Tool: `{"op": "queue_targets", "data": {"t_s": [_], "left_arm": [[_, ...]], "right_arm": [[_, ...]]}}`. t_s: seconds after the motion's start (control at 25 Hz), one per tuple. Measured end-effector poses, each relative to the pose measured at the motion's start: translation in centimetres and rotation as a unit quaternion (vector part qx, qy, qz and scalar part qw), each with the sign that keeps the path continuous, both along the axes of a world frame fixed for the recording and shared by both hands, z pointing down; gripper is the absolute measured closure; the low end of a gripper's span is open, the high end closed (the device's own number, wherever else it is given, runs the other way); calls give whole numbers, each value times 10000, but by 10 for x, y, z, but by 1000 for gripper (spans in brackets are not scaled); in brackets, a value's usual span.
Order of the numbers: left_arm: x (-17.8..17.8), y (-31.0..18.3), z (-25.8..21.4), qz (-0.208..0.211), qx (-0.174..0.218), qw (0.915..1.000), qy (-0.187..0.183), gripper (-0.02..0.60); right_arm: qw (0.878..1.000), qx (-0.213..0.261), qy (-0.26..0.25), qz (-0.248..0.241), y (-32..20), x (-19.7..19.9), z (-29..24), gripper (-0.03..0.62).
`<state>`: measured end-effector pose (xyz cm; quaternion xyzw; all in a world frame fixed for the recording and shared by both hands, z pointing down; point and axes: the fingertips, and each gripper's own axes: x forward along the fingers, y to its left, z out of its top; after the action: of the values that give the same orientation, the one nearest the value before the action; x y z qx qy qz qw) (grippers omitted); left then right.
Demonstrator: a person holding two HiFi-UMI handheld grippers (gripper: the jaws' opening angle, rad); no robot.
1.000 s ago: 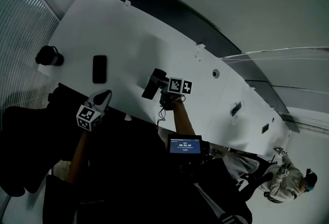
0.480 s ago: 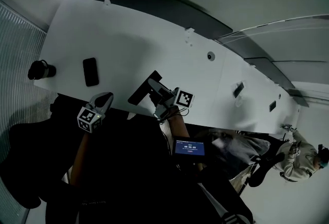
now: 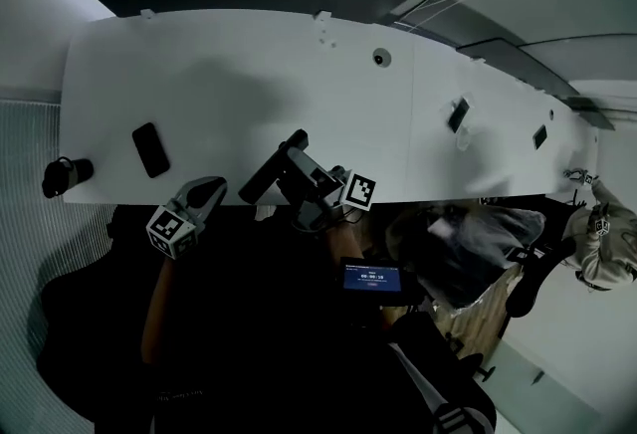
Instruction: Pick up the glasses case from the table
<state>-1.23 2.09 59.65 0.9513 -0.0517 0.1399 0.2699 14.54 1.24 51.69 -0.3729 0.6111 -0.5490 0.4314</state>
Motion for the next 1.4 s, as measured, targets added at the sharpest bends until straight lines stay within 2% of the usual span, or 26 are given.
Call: {"op": "queue_targets", "data": {"t_s": [0.12, 0.68, 0.92, 1.4], "left_arm": [[22, 4, -6, 171, -39, 9998, 21, 568], [111, 38, -11, 526, -110, 9985, -58, 568], [120, 30, -7, 385, -132, 9991, -119, 568], [115, 21, -8, 32, -104, 9997, -208, 565]], "right_arm": [[9996, 126, -146, 213, 5, 22, -12, 295], [9981, 506, -236, 276, 10, 101, -44, 295], [9968, 783, -116, 80, 0, 108, -52, 295], [9964, 789, -253, -163, -14, 108, -49, 296]]}}
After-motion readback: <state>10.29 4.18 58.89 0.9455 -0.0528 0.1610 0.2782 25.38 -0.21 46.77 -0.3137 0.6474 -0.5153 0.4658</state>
